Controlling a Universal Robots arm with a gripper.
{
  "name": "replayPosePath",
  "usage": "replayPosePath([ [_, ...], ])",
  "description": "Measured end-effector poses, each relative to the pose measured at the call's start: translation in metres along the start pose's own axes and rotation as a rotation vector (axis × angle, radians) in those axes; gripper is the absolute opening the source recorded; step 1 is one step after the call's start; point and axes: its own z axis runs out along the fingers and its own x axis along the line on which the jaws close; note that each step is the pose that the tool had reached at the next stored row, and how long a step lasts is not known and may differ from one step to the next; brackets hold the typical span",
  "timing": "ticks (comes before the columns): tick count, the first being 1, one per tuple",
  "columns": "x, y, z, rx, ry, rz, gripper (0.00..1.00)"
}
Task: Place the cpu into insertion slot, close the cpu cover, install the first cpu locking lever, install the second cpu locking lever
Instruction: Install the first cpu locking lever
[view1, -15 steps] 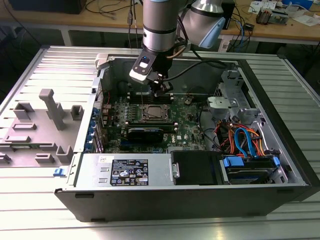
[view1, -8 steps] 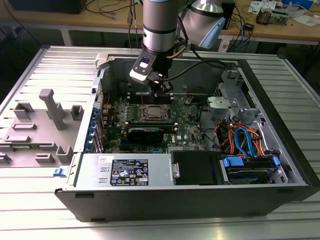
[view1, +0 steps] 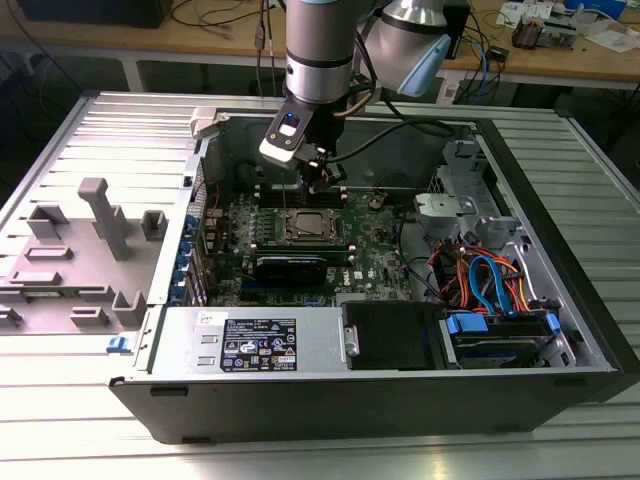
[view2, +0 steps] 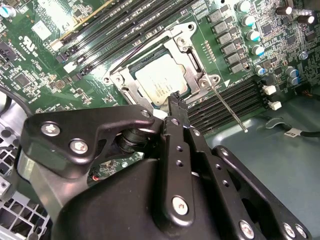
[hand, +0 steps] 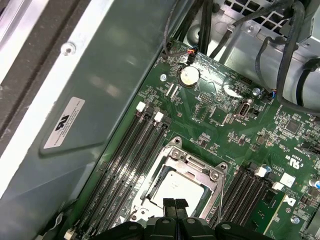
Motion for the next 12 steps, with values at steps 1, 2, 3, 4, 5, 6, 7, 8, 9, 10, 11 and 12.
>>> replayPosePath([
  [1,0.0,0.0,0.0,0.0,-0.0001,-0.006,0.11],
  [2,0.0,0.0,0.0,0.0,0.0001,-0.019,0.11],
  [3,0.0,0.0,0.0,0.0,0.0001,-0.026,0.11],
  [4,0.0,0.0,0.0,0.0,0.0001,-0.034,0.11],
  [5,0.0,0.0,0.0,0.0,0.0002,-0.044,0.11],
  [6,0.0,0.0,0.0,0.0,0.0002,-0.052,0.11],
  [7,0.0,0.0,0.0,0.0,0.0002,-0.062,0.11],
  [8,0.0,0.0,0.0,0.0,0.0003,-0.068,0.11],
  [9,0.0,0.0,0.0,0.0001,0.0003,-0.079,0.11],
  [10,0.0,0.0,0.0,0.0001,0.0003,-0.087,0.11],
  [11,0.0,0.0,0.0,0.0001,0.0004,-0.094,0.11],
  [12,0.0,0.0,0.0,0.0,0.0004,-0.1,0.11],
])
